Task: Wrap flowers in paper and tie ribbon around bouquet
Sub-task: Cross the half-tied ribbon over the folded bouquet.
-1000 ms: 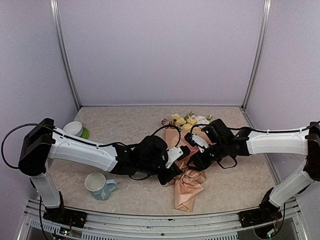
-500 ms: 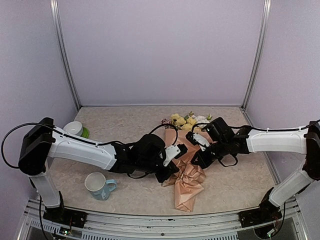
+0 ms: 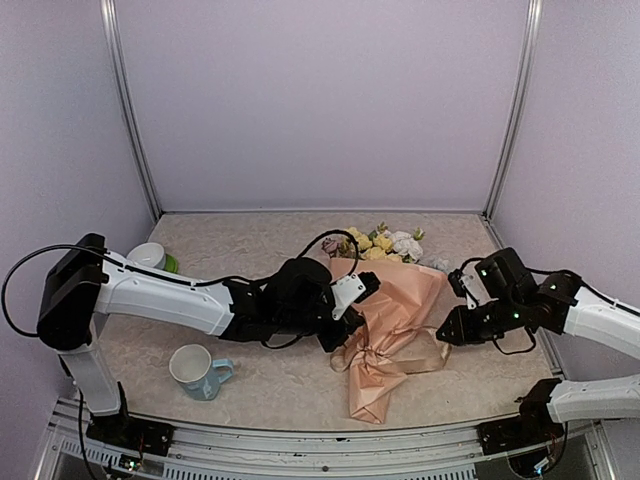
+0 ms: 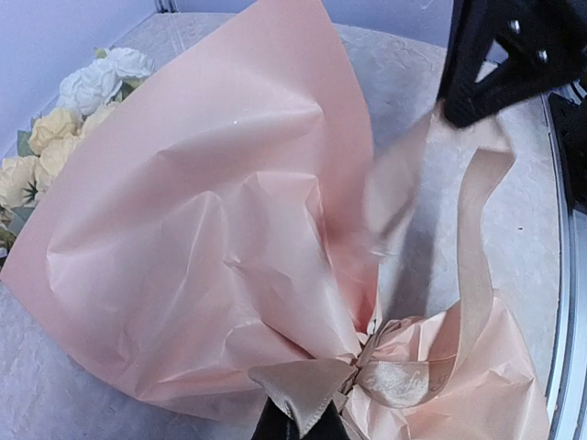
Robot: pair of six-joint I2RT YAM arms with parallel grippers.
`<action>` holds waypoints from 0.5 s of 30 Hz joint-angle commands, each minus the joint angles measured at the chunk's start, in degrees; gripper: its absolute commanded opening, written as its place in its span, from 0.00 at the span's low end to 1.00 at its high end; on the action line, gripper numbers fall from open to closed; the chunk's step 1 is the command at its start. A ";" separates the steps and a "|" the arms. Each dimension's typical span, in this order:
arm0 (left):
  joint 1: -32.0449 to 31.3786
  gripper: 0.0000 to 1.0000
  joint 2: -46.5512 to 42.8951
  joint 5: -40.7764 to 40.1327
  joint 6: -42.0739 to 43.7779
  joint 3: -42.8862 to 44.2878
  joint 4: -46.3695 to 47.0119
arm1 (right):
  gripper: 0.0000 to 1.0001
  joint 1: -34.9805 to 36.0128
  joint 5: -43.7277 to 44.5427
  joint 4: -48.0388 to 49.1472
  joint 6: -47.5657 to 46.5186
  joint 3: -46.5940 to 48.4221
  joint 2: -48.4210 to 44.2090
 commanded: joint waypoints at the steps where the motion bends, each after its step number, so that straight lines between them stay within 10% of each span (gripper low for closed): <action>1: -1.28 0.00 -0.37 -1.88 2.27 1.67 1.73 | 0.40 -0.62 8.67 -11.08 10.56 -2.53 -2.71; 6: -2.77 0.00 -0.14 -3.46 2.72 1.55 2.47 | 0.55 -0.67 18.25 -11.36 10.03 2.16 -8.61; 15: -2.93 0.00 -2.60 -5.57 2.16 -2.08 4.06 | 0.50 7.53 -22.39 34.56 -10.92 -3.05 1.23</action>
